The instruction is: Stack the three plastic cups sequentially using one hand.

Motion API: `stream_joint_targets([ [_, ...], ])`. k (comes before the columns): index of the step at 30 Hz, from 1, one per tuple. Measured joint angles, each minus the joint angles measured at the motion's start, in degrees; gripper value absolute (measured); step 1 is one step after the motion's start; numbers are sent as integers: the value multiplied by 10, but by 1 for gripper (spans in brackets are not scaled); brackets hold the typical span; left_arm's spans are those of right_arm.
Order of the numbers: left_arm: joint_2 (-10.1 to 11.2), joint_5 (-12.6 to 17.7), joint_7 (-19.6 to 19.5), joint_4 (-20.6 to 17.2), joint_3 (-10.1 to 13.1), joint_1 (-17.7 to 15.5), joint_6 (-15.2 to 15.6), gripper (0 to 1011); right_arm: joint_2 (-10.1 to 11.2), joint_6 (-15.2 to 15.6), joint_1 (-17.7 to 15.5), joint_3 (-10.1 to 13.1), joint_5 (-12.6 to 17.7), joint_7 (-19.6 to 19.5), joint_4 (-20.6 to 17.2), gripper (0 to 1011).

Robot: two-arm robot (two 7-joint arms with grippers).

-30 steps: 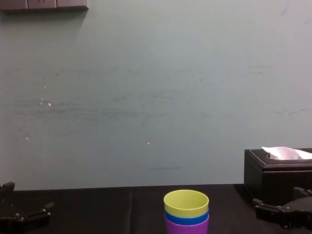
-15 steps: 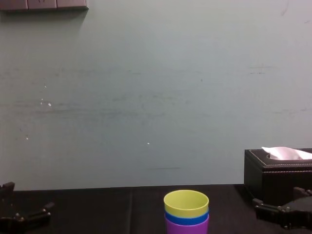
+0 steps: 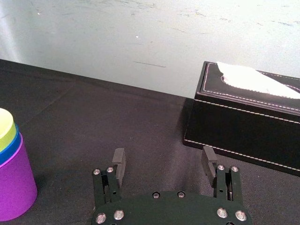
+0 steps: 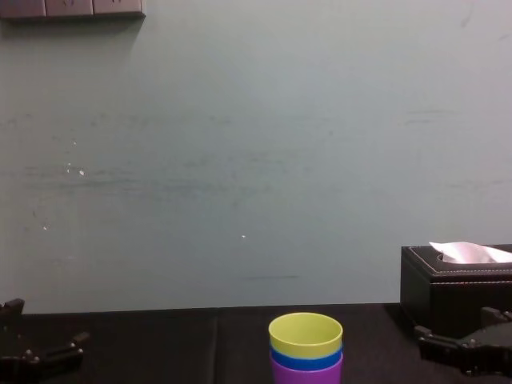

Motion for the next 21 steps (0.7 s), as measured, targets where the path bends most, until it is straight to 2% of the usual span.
stream_joint_targets([
  [21,0,0,0,0,0,0,0,1011,0,0,0,0,0,0,0,1002],
])
